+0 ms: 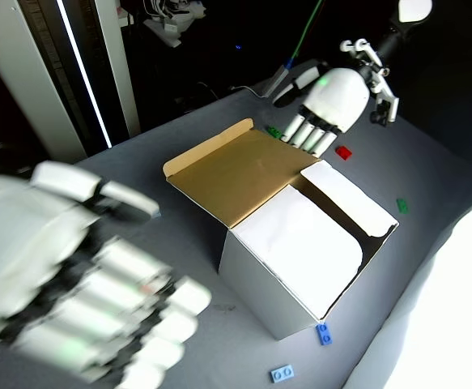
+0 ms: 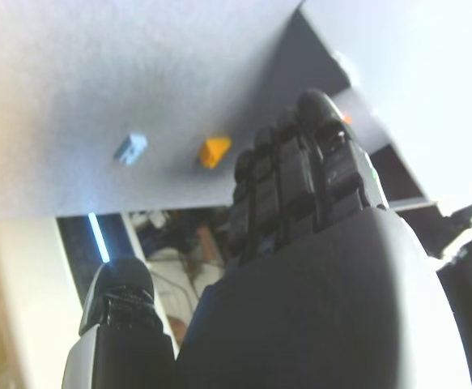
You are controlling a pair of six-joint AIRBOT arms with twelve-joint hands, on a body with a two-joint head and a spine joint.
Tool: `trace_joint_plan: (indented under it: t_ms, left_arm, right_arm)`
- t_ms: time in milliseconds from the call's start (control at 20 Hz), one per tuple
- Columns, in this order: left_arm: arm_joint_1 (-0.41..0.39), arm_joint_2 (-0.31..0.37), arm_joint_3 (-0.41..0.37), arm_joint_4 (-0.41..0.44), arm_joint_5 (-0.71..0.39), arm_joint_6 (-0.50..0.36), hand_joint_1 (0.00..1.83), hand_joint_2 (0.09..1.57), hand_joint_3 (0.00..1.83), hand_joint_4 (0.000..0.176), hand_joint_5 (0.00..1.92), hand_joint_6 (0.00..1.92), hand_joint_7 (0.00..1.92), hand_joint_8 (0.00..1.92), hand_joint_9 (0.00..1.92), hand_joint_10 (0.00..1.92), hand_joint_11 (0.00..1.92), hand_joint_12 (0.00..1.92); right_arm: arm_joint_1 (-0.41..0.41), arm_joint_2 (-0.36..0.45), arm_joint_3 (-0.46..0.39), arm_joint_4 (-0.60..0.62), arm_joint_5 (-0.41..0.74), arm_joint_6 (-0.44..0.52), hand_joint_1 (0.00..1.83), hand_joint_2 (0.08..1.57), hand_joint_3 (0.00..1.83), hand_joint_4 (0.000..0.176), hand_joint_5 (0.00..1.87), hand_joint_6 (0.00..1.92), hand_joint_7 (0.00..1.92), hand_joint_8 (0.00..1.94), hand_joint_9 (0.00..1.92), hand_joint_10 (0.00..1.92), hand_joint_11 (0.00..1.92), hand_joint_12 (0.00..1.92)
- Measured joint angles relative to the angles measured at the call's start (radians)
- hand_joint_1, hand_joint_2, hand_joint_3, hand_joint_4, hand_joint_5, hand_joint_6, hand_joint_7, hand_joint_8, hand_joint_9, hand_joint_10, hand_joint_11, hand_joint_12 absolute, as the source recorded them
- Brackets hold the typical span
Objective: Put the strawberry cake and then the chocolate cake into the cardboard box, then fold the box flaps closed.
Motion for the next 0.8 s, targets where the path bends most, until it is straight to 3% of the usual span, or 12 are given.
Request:
trace_joint_plan:
  t_ms: [150,250,450,800]
  left_arm:
    - [0.027,0.007,-0.052,-0.026,0.025,0.001,0.00,1.18,0.01,0.000,0.18,0.00,0.25,0.00,0.26,0.00,0.00,0.81]
    - [0.044,0.016,-0.071,-0.027,0.046,0.000,0.00,1.17,0.00,0.000,0.19,0.01,0.26,0.00,0.27,0.01,0.00,0.84]
    - [0.037,0.019,-0.104,-0.062,0.060,-0.003,0.00,1.18,0.00,0.000,0.15,0.00,0.24,0.00,0.25,0.00,0.00,0.77]
    - [-0.076,0.023,-0.088,-0.082,0.057,-0.059,0.00,1.17,0.00,0.000,0.21,0.00,0.28,0.00,0.28,0.00,0.00,0.82]
  right_arm:
    - [-0.014,0.069,-0.037,-0.010,-0.019,0.001,0.00,1.22,0.00,0.000,0.17,0.01,0.21,0.00,0.19,0.01,0.00,0.50]
    - [-0.013,0.103,-0.036,-0.003,-0.026,0.000,0.00,1.22,0.00,0.000,0.17,0.01,0.21,0.00,0.18,0.01,0.00,0.52]
    - [0.003,0.125,-0.035,-0.003,-0.060,0.001,0.00,1.22,0.00,0.000,0.17,0.01,0.20,0.01,0.17,0.00,0.00,0.39]
    - [0.024,0.124,-0.037,-0.003,-0.059,-0.003,0.00,1.24,0.00,0.000,0.19,0.01,0.20,0.01,0.15,0.00,0.00,0.27]
